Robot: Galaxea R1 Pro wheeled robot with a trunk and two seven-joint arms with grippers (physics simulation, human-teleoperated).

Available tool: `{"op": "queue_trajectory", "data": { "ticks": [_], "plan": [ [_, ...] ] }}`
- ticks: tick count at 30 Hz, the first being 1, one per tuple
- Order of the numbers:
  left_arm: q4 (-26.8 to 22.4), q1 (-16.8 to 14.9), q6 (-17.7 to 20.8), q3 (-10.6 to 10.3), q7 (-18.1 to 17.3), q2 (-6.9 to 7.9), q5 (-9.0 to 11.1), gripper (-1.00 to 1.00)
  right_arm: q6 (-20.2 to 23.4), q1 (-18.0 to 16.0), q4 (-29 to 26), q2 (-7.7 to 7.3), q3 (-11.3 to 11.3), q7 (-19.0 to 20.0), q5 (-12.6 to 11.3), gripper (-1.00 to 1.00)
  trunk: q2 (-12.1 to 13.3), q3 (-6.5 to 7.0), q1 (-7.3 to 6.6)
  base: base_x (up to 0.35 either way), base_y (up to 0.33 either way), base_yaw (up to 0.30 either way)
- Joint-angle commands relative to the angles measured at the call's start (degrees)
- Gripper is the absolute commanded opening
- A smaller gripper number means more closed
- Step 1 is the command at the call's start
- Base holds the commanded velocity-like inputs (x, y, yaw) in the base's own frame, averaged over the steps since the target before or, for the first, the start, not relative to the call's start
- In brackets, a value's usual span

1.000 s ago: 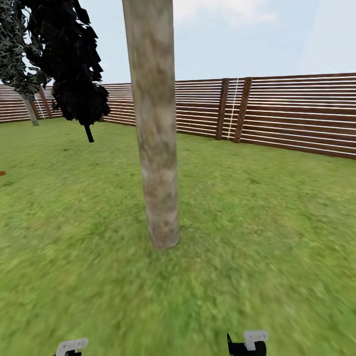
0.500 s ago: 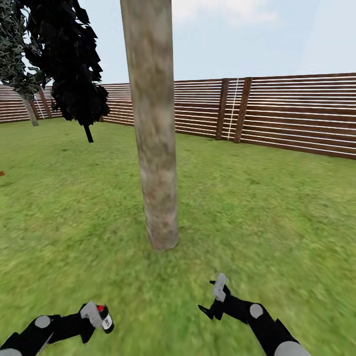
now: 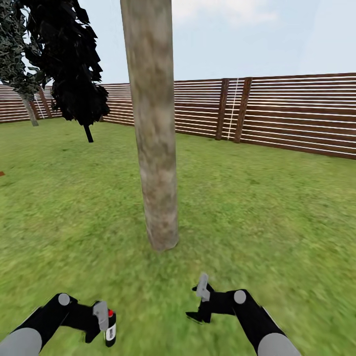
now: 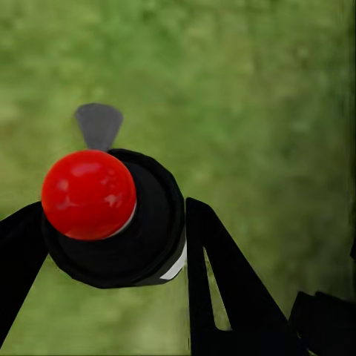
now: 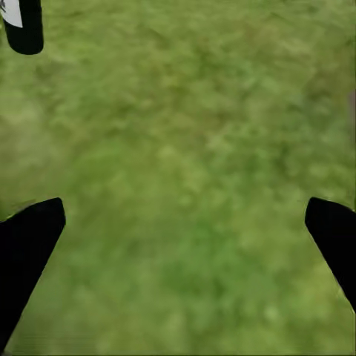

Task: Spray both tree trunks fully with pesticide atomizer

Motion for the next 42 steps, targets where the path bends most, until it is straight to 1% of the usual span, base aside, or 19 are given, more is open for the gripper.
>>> {"op": "queue_trajectory", "data": {
  "ticks": [1,2,4,5,9,10,11,13,14,15,17,20,22,25,27,32,34,38,42],
  "plan": [
    [-0.1,0.0,-0.5,-0.2,-0.2,-0.82,-0.8,-1.00,0.3,0.0,-0.1,0.42,-0.4,0.3,0.5,-1.00,0.0,-0.05,-0.01,0.000,0.000,0.000],
    [-0.1,0.0,-0.5,-0.8,-0.2,-1.57,-0.8,-1.00,0.6,0.0,-0.1,0.69,-0.4,0.4,0.5,-1.00,0.0,-0.05,-0.01,0.000,0.000,0.000],
    [-0.1,0.0,-0.4,-2.1,-0.1,-2.45,-0.9,-1.00,0.8,0.0,-0.1,1.25,-0.4,0.4,0.5,-1.00,0.0,-0.05,-0.01,0.000,0.000,0.000],
    [-0.2,0.0,-0.3,-2.4,-0.1,-2.90,-0.9,-1.00,0.9,0.0,-0.1,1.60,-0.4,0.4,0.5,-1.00,0.0,-0.05,-0.01,0.000,0.000,0.000],
    [-0.2,-0.1,-0.5,-2.8,0.0,-6.31,-1.5,-1.00,0.9,0.0,0.0,2.62,-0.3,0.4,0.5,-1.00,0.0,-0.05,-0.01,0.000,0.000,0.000],
    [-0.2,-0.1,-0.5,-2.8,0.1,-7.37,-2.2,-1.00,0.9,0.0,0.0,3.05,0.7,0.4,0.5,-1.00,0.0,-0.05,-0.01,0.000,0.000,0.000],
    [-0.2,-0.1,-0.4,-2.8,0.1,-7.80,-2.5,-1.00,0.9,0.0,0.0,3.17,1.5,0.4,0.5,-1.00,0.0,-0.05,-0.01,0.000,0.000,0.000],
    [-0.3,-0.3,-0.4,-2.8,0.1,-8.78,-3.3,-1.00,0.9,0.0,0.0,3.36,4.9,0.4,0.5,-1.00,0.0,-0.05,-0.01,0.000,0.000,0.000],
    [-0.2,-0.7,-0.4,-2.8,0.1,-9.06,-3.4,-1.00,0.9,0.0,0.0,3.42,6.0,0.3,0.5,-1.00,0.0,-0.05,-0.01,0.000,0.000,0.000],
    [-0.2,-0.8,-0.5,-2.8,0.0,-9.23,-3.5,-1.00,0.9,0.0,-0.1,3.52,6.6,0.3,0.5,-1.00,0.0,-0.05,-0.01,0.000,0.000,0.000],
    [-0.3,-1.3,-0.5,-2.8,0.0,-9.51,-3.5,-1.00,0.9,0.0,-0.1,3.76,7.0,0.3,0.5,-1.00,0.0,-0.05,-0.01,0.000,0.000,0.000],
    [-0.3,-1.7,-0.5,-2.8,0.0,-9.98,-3.5,-1.00,0.9,0.0,-0.1,3.84,7.2,0.3,0.5,-1.00,0.0,-0.05,-0.01,0.000,0.000,0.000],
    [-0.3,-1.8,-0.6,-2.8,0.1,-10.81,-3.7,-1.00,0.9,0.0,-0.1,3.86,7.2,0.3,0.5,-1.00,0.0,-0.05,-0.01,0.000,0.000,0.000],
    [-0.3,-1.7,-0.4,-2.8,0.5,-12.16,-5.5,-1.00,0.9,0.0,-0.1,4.08,7.2,0.3,0.5,-1.00,0.0,-0.05,-0.01,0.000,0.000,0.000],
    [-0.3,-1.7,-0.4,-2.7,0.6,-12.70,-5.9,-1.00,0.9,0.0,-0.2,4.08,7.2,0.3,0.5,-1.00,0.0,-0.05,-0.01,0.000,0.000,0.000],
    [-0.3,-1.6,-0.5,-2.7,0.8,-13.17,-5.9,-1.00,0.9,0.0,-0.2,4.08,7.2,0.3,0.5,-1.00,0.0,-0.05,-0.01,0.000,0.000,0.000],
    [-0.2,-1.6,-0.5,-2.6,3.5,-14.04,-5.8,-1.00,0.9,0.0,-1.0,4.08,7.2,0.4,0.5,-1.00,0.0,-0.05,-0.01,0.000,0.000,0.000],
    [-0.2,-1.5,-0.5,-2.5,4.0,-14.33,-5.8,-1.00,0.9,0.0,-1.5,4.08,7.3,0.4,0.4,-1.00,0.0,-0.05,-0.01,0.000,0.000,0.000],
    [-0.2,-1.4,-0.5,-2.5,4.1,-15.18,-5.8,-1.00,0.9,0.0,-2.2,4.08,7.3,0.4,0.3,-1.00,0.0,-0.05,-0.01,0.000,0.000,0.000]
  ]
}}
